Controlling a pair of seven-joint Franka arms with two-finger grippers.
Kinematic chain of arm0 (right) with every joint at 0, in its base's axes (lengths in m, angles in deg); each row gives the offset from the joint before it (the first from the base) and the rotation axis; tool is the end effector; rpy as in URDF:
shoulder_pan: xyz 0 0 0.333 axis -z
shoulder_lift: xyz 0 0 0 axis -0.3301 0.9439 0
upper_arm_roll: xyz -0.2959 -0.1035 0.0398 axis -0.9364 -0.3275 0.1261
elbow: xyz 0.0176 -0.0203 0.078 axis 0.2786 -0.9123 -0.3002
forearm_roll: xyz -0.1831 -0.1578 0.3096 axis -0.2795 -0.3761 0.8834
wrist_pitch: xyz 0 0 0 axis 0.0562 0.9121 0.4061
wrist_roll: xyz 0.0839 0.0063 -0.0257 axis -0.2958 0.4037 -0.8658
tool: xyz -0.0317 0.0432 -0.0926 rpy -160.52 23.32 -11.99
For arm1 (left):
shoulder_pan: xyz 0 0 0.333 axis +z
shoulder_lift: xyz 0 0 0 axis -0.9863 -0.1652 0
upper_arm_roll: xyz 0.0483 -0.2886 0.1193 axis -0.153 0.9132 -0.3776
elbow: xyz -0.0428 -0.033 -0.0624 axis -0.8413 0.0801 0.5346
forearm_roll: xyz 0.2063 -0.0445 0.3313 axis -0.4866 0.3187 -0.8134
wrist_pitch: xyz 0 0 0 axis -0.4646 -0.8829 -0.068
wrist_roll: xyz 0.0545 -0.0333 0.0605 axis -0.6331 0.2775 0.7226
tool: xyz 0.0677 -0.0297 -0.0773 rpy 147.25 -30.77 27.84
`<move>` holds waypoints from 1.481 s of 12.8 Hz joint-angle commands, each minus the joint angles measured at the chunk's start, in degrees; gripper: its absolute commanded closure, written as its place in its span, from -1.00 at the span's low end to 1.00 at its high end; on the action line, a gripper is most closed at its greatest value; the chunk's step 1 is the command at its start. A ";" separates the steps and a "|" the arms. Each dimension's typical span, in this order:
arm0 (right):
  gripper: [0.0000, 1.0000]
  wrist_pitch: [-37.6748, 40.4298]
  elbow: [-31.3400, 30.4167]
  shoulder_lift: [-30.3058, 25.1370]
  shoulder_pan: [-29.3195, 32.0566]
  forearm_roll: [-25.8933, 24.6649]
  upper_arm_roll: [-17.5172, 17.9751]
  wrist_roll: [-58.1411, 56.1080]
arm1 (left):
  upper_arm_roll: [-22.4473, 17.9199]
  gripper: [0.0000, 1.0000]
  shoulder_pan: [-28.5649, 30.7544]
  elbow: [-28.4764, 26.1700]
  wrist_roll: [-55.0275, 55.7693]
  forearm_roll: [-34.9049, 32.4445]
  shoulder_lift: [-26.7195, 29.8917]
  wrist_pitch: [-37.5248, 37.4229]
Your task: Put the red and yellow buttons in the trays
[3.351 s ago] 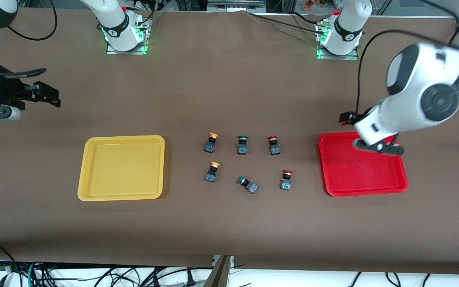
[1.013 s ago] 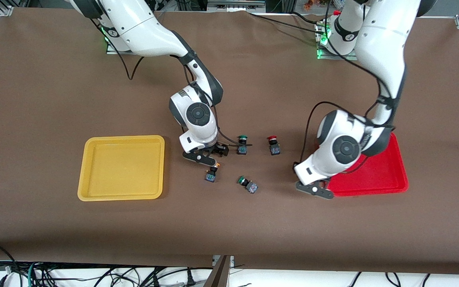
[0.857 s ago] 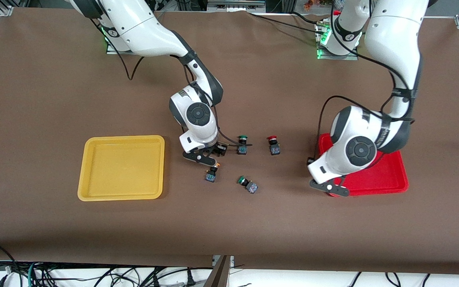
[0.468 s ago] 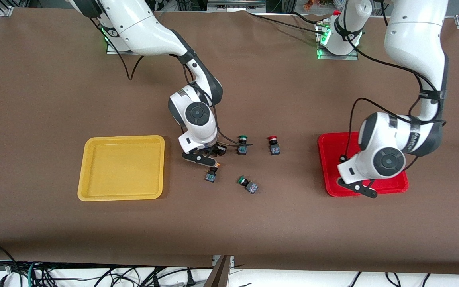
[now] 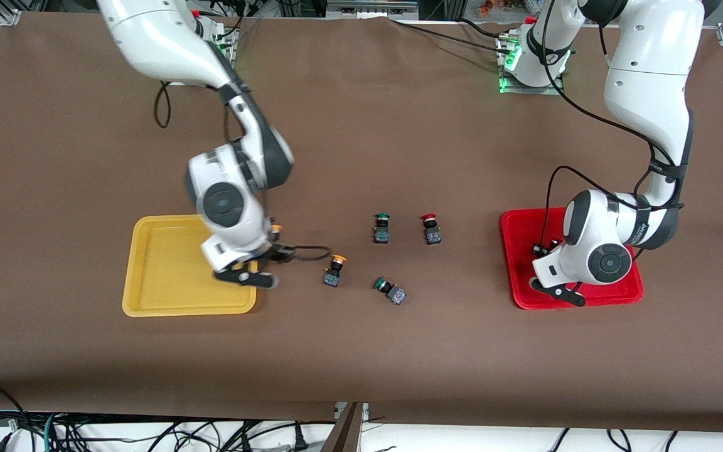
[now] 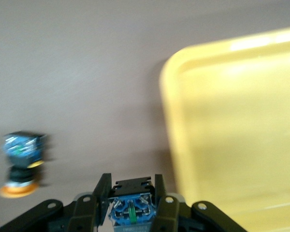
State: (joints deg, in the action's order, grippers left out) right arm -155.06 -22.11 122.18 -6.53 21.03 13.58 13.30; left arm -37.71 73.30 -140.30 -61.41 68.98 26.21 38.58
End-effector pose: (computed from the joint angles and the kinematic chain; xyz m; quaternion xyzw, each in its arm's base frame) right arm 0.6665 0.2771 0.2862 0.9977 -0.0659 0.0062 0.0152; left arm 0.6563 -0.0529 0.1789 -0.9714 0.1827 0.1474 0.0357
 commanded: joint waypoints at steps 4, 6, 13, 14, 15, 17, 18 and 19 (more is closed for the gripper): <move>1.00 -0.25 -1.75 1.79 15.41 -0.02 0.17 -16.35 | 5.41 -1.00 0.07 -0.24 2.67 2.68 7.75 -4.17; 1.00 -1.56 -1.75 3.20 18.50 -0.02 0.17 -17.86 | 10.84 -1.00 -0.02 -0.16 11.08 3.04 8.64 -4.44; -0.72 -5.44 -2.37 4.70 20.36 0.15 0.17 -19.36 | 15.71 -1.00 -9.50 -0.85 44.76 1.99 2.15 7.84; -0.98 -5.18 -2.11 4.44 20.36 0.68 0.17 -19.62 | 15.62 -1.00 -10.03 -1.99 47.14 1.90 0.83 10.39; -0.98 -4.82 -1.32 4.17 20.27 0.68 0.25 -19.62 | 15.62 -1.00 -10.21 -3.05 48.56 1.90 0.38 12.42; -0.98 -3.25 0.00 3.91 19.05 0.77 0.78 -19.10 | 15.54 -1.00 -10.30 -4.55 48.75 1.72 0.73 12.79; -0.98 -2.37 0.53 3.82 18.00 0.86 0.87 -18.92 | 15.54 -1.00 -10.30 -4.72 48.75 1.46 0.73 12.70; -0.98 -2.01 1.31 3.82 17.03 1.03 0.96 -18.40 | 15.62 -1.00 -10.30 -4.73 48.75 0.59 0.64 12.70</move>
State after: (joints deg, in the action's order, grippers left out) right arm -158.94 -21.92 126.69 12.19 21.09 14.23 -5.36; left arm -21.93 63.07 -143.98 -13.93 71.18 25.27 51.28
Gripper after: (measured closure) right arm 0.040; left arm 0.000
